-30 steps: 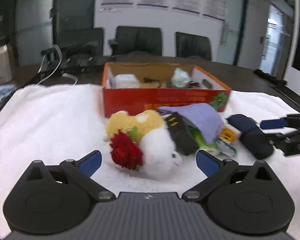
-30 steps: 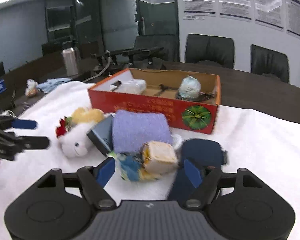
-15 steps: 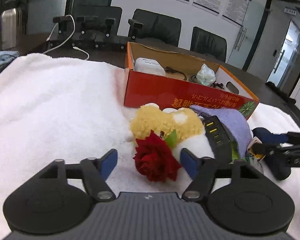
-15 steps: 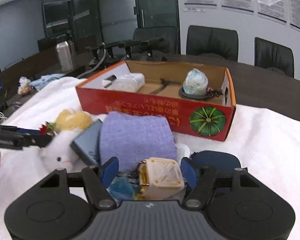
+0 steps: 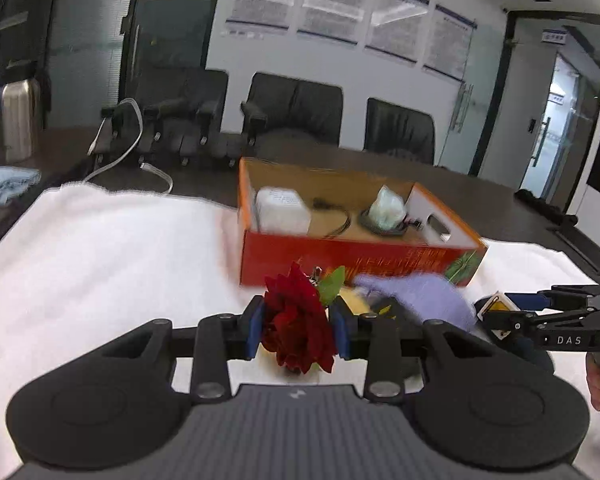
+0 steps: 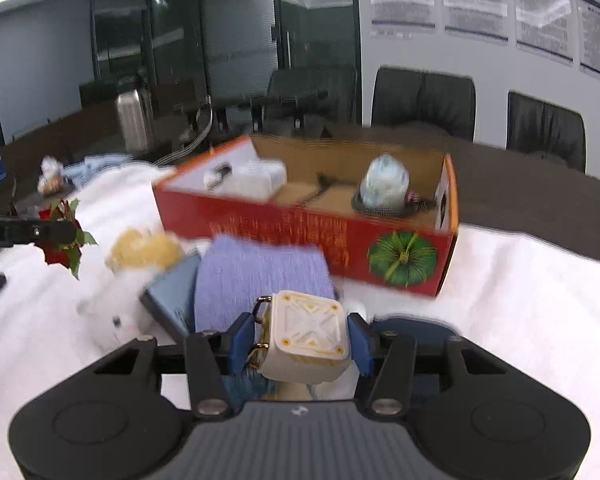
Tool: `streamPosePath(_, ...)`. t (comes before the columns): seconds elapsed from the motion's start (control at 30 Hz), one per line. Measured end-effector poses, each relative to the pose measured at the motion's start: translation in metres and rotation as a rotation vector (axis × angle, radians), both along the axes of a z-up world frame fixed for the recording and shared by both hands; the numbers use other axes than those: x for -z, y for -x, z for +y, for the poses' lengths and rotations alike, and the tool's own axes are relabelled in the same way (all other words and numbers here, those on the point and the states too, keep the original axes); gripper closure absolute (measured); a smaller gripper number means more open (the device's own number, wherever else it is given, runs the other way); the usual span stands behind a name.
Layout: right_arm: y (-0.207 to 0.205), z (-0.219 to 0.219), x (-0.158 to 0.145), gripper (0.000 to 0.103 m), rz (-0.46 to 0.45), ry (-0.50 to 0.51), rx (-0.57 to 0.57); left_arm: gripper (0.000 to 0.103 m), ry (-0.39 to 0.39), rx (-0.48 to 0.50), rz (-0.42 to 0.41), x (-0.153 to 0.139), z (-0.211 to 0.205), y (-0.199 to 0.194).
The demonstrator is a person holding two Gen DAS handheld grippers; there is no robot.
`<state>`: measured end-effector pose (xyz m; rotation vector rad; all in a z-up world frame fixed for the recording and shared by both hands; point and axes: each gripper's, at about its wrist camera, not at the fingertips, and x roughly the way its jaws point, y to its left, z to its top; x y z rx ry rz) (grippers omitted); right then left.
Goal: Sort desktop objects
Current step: 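Grasp the red rose with left tool while right grasps white charger cube, then lower red rose into cardboard box with left tool while right releases charger cube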
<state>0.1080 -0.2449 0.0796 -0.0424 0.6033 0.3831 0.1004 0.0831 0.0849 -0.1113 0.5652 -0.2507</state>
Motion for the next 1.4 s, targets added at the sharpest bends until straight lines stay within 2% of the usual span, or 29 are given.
streamPosePath(0.17,-0.022,-0.013,-0.036,0.054,-0.058,-0.015,0.026,0.068,0.011,0.040,-0.017,-0.020,-0.018,-0.018)
streamPosePath(0.27,-0.051,-0.016,-0.052,0.054,-0.051,-0.015,0.049,0.068,0.018,0.077,-0.019,-0.029,-0.035,-0.043)
streamPosePath(0.43,-0.106,-0.011,-0.061,0.054,-0.004,0.049,0.068,0.068,-0.017,0.101,0.023,-0.039,-0.065,-0.095)
streamPosePath(0.7,-0.198,-0.007,-0.039,0.054,0.178,0.067,0.109,0.068,-0.092,0.066,0.121,-0.028,-0.093,-0.194)
streamPosePath(0.83,-0.229,0.006,-0.013,0.054,0.268,0.109,0.102,0.068,-0.094,0.058,0.225,-0.002,-0.103,-0.245)
streamPosePath(0.97,-0.254,0.020,0.013,0.054,0.374,0.187,0.110,0.068,-0.136,0.030,0.303,0.027,-0.115,-0.279)
streamPosePath(1.07,-0.262,0.027,0.022,0.053,0.383,0.246,0.117,0.066,-0.146,0.022,0.346,0.040,-0.119,-0.291)
streamPosePath(1.1,-0.263,0.029,0.023,0.053,0.385,0.252,0.122,0.062,-0.139,0.021,0.357,0.043,-0.119,-0.292)
streamPosePath(1.27,-0.264,0.030,0.018,0.054,0.405,0.232,0.128,0.055,-0.133,0.032,0.370,0.037,-0.114,-0.278)
streamPosePath(1.37,-0.256,0.026,0.005,0.053,0.406,0.194,0.136,0.045,-0.110,0.043,0.393,0.026,-0.106,-0.266)
streamPosePath(1.4,-0.253,0.024,0.000,0.052,0.408,0.175,0.137,0.038,-0.106,0.047,0.406,0.021,-0.103,-0.260)
